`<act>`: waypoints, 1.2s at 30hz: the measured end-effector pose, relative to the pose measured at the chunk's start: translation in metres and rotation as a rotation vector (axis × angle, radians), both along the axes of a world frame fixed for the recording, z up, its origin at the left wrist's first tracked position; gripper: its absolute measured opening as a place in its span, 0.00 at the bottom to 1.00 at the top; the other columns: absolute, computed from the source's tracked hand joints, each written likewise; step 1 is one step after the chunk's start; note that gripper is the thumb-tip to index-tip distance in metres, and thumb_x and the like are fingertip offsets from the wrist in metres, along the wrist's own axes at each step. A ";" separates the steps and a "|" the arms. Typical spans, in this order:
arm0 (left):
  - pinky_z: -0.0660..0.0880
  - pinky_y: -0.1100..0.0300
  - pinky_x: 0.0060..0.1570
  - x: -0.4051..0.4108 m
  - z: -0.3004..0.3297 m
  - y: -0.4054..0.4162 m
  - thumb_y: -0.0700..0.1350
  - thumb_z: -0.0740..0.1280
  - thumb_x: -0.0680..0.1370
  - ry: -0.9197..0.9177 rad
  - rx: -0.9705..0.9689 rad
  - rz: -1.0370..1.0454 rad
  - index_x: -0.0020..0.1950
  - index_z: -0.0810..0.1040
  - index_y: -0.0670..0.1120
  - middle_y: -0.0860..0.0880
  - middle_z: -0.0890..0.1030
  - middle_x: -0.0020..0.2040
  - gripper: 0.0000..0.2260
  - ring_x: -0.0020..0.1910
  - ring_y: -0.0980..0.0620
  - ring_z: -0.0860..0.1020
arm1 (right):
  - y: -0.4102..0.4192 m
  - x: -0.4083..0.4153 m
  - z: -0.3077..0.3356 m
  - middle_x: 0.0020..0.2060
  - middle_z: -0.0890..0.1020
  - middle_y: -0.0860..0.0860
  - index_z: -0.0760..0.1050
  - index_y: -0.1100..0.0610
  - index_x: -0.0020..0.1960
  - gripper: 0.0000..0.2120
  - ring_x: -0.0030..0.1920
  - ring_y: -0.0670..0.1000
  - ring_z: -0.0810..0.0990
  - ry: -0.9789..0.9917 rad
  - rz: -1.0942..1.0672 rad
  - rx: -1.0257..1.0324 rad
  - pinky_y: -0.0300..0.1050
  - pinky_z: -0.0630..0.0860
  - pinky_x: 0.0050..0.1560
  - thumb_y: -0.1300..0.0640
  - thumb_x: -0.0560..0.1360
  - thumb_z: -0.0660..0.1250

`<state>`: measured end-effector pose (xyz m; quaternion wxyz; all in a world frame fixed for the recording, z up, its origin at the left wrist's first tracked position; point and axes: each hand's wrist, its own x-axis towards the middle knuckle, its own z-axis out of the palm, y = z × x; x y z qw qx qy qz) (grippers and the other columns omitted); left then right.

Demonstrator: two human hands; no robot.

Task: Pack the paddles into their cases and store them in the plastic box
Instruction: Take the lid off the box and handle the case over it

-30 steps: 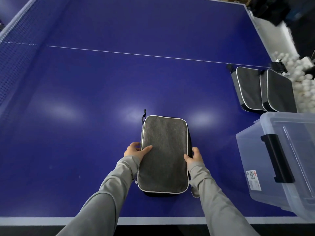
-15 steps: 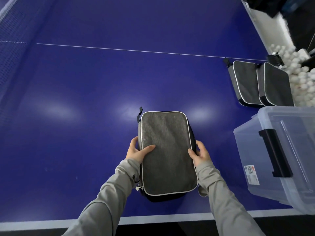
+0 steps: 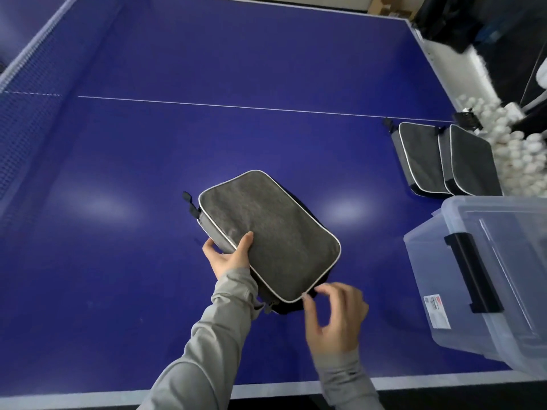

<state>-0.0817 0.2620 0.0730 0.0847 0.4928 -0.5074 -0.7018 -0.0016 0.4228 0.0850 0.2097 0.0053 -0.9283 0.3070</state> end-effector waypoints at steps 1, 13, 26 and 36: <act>0.69 0.67 0.35 0.001 0.006 0.000 0.47 0.77 0.66 0.012 0.011 0.029 0.59 0.65 0.52 0.56 0.75 0.42 0.28 0.39 0.59 0.76 | -0.009 0.008 0.002 0.40 0.77 0.49 0.77 0.56 0.43 0.11 0.44 0.49 0.72 0.006 0.051 0.006 0.43 0.64 0.43 0.48 0.71 0.66; 0.69 0.61 0.44 -0.006 0.021 0.006 0.47 0.77 0.65 0.020 0.073 0.250 0.63 0.63 0.49 0.54 0.75 0.41 0.33 0.38 0.59 0.75 | -0.042 -0.004 -0.002 0.30 0.77 0.49 0.76 0.58 0.36 0.11 0.32 0.49 0.73 0.064 0.037 0.061 0.41 0.63 0.37 0.51 0.71 0.65; 0.69 0.60 0.45 -0.001 0.034 -0.013 0.49 0.77 0.65 0.016 0.028 0.254 0.64 0.65 0.52 0.58 0.73 0.40 0.32 0.38 0.59 0.74 | -0.028 -0.004 0.006 0.30 0.77 0.48 0.76 0.59 0.35 0.08 0.34 0.43 0.70 0.096 0.015 -0.163 0.41 0.66 0.39 0.56 0.71 0.64; 0.70 0.65 0.32 0.006 0.041 -0.033 0.48 0.77 0.65 0.058 0.016 0.104 0.60 0.69 0.53 0.55 0.77 0.42 0.28 0.38 0.57 0.77 | 0.000 -0.032 0.004 0.31 0.77 0.51 0.75 0.62 0.37 0.08 0.35 0.46 0.71 0.056 -0.092 -0.224 0.48 0.71 0.38 0.57 0.71 0.65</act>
